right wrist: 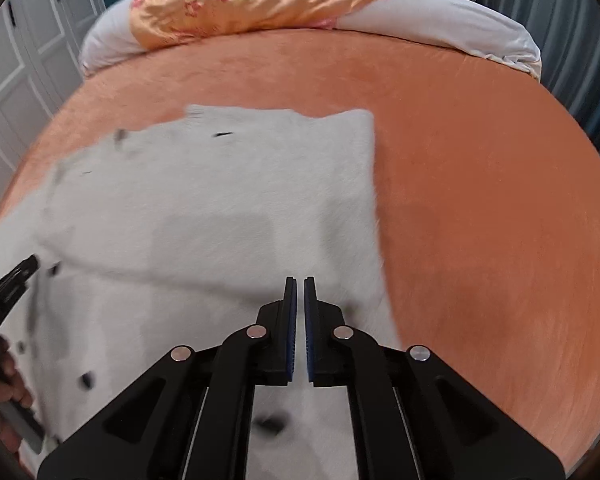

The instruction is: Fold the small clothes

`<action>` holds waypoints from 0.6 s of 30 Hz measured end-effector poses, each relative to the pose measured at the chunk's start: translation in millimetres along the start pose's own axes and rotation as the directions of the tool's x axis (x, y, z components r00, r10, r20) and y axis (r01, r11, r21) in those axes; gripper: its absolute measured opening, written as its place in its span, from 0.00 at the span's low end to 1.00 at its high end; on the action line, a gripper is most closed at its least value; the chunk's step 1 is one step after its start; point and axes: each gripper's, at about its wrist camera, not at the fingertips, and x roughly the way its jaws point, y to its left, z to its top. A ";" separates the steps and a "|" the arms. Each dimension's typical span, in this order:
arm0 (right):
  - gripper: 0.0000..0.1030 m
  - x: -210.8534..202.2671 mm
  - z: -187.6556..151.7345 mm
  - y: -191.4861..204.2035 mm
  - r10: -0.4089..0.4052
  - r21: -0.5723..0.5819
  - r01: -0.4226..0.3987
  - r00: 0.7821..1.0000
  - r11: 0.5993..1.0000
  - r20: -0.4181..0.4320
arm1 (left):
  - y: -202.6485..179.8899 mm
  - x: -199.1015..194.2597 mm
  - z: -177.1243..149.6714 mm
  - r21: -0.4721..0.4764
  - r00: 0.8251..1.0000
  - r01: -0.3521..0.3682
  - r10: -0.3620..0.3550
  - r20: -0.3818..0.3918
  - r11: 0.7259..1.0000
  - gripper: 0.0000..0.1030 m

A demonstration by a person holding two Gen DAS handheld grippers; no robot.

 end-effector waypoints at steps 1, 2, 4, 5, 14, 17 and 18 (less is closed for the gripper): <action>0.04 -5.8 -9.6 3.9 0.013 0.004 -0.013 1.000 1.000 -0.003 | 6.9 -4.4 0.3 -0.010 1.000 0.005 -0.005 0.003 1.000 0.26; 0.04 -9.8 -17.7 7.3 0.024 0.007 -0.024 1.000 1.000 -0.009 | 15.8 -9.9 0.6 -0.021 1.000 0.005 -0.005 0.008 1.000 0.31; 0.04 -18.5 -39.6 14.7 0.042 0.016 -0.041 0.999 0.999 -0.025 | 35.9 -20.2 1.4 -0.042 1.000 -0.001 0.002 0.022 0.999 0.41; 0.04 -22.7 -48.8 17.6 0.048 0.018 -0.047 0.998 0.999 -0.033 | 52.1 -25.6 2.0 -0.061 1.000 -0.007 0.008 0.027 0.998 0.51; 0.19 -79.3 -129.0 57.7 0.050 -0.062 -0.053 0.997 0.997 -0.058 | 265.3 -32.5 17.2 -0.371 0.990 -0.131 0.143 0.003 0.919 0.67; 0.20 -88.5 -147.8 65.2 0.040 -0.085 -0.047 0.996 0.995 -0.083 | 348.0 -16.7 24.5 -0.471 0.977 -0.203 0.208 -0.041 0.858 0.68; 0.20 -91.6 -155.4 68.5 0.032 -0.095 -0.041 0.995 0.995 -0.095 | 364.8 -10.9 23.7 -0.502 0.978 -0.205 0.201 -0.063 0.840 0.68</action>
